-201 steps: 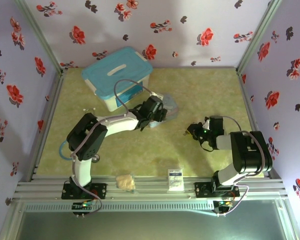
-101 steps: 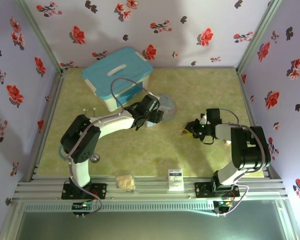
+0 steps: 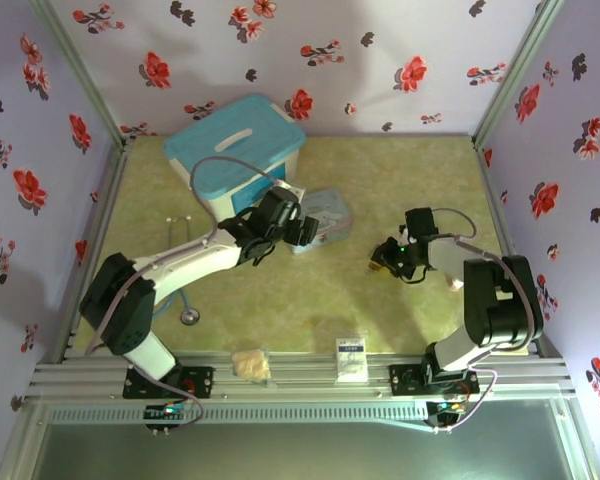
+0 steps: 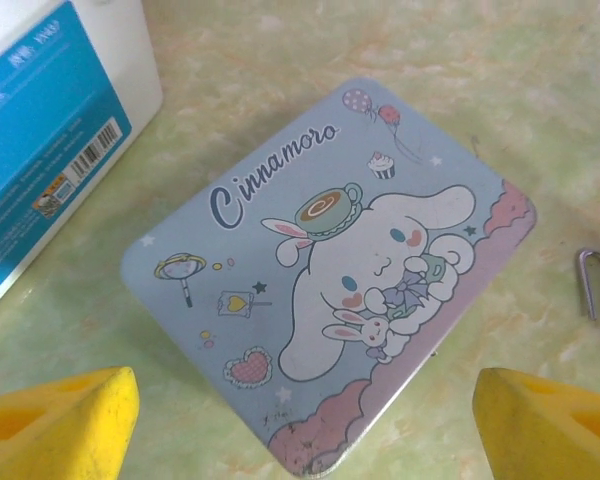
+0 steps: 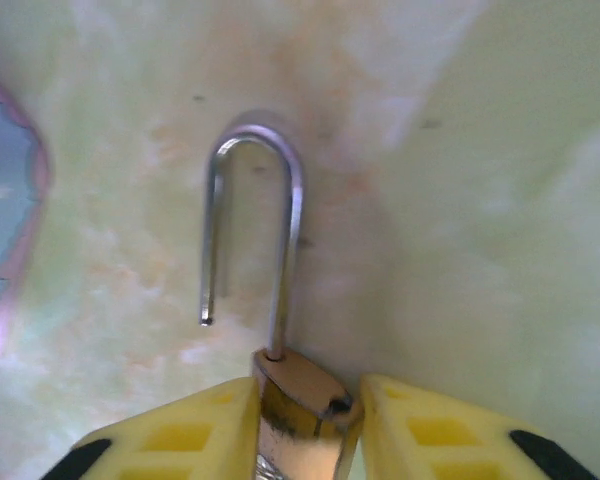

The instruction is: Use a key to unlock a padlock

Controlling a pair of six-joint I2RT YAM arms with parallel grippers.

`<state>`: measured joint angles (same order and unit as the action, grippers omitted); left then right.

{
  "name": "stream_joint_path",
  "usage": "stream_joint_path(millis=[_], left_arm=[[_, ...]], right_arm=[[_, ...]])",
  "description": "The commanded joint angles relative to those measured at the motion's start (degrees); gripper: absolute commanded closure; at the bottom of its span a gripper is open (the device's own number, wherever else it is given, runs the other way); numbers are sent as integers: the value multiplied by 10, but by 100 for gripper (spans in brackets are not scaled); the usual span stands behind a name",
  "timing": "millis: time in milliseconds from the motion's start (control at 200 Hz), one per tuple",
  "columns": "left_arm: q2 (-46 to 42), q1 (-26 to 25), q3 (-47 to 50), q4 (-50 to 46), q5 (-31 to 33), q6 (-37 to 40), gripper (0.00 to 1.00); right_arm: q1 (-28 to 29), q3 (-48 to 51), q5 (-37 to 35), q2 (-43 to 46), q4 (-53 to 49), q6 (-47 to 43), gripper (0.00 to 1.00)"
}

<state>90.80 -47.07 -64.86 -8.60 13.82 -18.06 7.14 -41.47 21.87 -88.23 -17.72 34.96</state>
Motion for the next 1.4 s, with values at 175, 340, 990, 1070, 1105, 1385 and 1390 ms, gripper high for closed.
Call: stream_joint_path(millis=[175,340,990,1070,1105,1385,1390], left_arm=[[-50,-20,115,53,-10,-101,11],[-92,-25,174,44,6,-118,10],[-301,65,275,15,203,-13,0],[-329,106,332,116,257,43,0],[-334,131,347,145,264,57,0],[-261,289,357,236,222,109,0],[-260,291,356,236,222,110,0]], right_arm=[[101,-70,-187,-23,-136,-38,52],[118,-78,-279,-29,-194,-63,53],[98,-76,-437,178,-130,-136,1],[72,-47,-502,208,-64,-170,1],[52,-31,-514,216,-32,-179,1],[-49,146,-475,195,313,-257,1],[-49,149,-475,195,319,-261,1]])
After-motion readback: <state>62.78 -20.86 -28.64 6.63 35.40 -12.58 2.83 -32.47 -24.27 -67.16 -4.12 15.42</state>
